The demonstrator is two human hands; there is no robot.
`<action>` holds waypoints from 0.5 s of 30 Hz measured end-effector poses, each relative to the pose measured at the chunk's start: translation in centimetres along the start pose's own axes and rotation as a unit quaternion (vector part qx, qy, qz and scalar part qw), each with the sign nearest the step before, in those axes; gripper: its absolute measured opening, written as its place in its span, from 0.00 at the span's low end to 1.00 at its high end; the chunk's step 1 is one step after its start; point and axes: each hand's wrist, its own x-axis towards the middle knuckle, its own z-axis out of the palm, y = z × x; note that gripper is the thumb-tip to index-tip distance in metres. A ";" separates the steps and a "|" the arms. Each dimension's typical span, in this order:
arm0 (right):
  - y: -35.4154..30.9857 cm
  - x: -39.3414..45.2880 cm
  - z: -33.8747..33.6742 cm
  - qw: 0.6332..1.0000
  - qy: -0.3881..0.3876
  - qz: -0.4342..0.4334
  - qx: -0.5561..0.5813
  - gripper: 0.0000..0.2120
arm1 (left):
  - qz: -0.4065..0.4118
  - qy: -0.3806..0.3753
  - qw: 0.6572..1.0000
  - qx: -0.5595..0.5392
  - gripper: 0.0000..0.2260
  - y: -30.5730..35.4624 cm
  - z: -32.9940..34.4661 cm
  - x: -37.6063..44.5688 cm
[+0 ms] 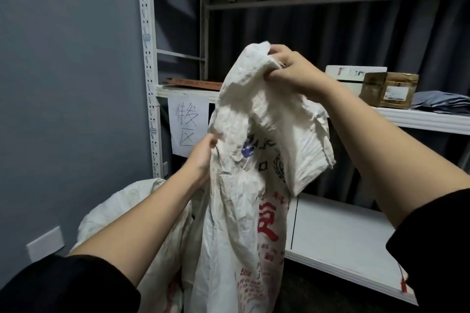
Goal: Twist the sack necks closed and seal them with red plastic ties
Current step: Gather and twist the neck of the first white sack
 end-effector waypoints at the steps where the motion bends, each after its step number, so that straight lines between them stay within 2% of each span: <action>1: 0.0 -0.1 0.2 0.998 0.014 -0.002 0.059 0.09 | 0.002 0.000 1.000 0.010 0.09 0.1 0.0 0.1; 3: 0.3 0.5 0.8 0.988 0.045 0.028 0.144 0.10 | -0.016 -0.009 1.000 0.023 0.12 -0.3 -0.4 1.1; 5: -0.1 0.8 1.1 0.978 0.018 0.087 0.191 0.11 | -0.038 -0.007 0.999 0.026 0.19 -1.1 -1.1 2.7; 7: -0.8 0.7 1.3 0.976 -0.026 0.141 0.163 0.02 | -0.048 -0.011 0.999 0.017 0.22 -1.0 -1.2 2.7; 9: -0.8 1.0 1.5 0.979 -0.007 0.140 0.146 0.08 | -0.029 -0.011 0.999 -0.004 0.17 0.5 -0.2 0.3; 11: -1.0 1.2 1.8 0.987 0.078 0.073 0.123 0.06 | 0.014 0.003 0.999 0.029 0.09 0.8 0.6 -1.1; 12: -1.2 1.4 2.0 0.989 0.114 0.042 0.085 0.05 | 0.046 0.015 0.995 0.083 0.12 0.5 0.8 -1.5; 13: -1.3 1.7 2.2 0.990 0.139 0.013 0.034 0.07 | 0.076 0.019 0.982 0.172 0.21 0.0 0.8 -1.8; 15: -1.8 2.1 2.7 0.982 0.176 -0.023 -0.071 0.08 | 0.091 0.022 0.917 0.387 0.41 -1.3 1.5 -2.7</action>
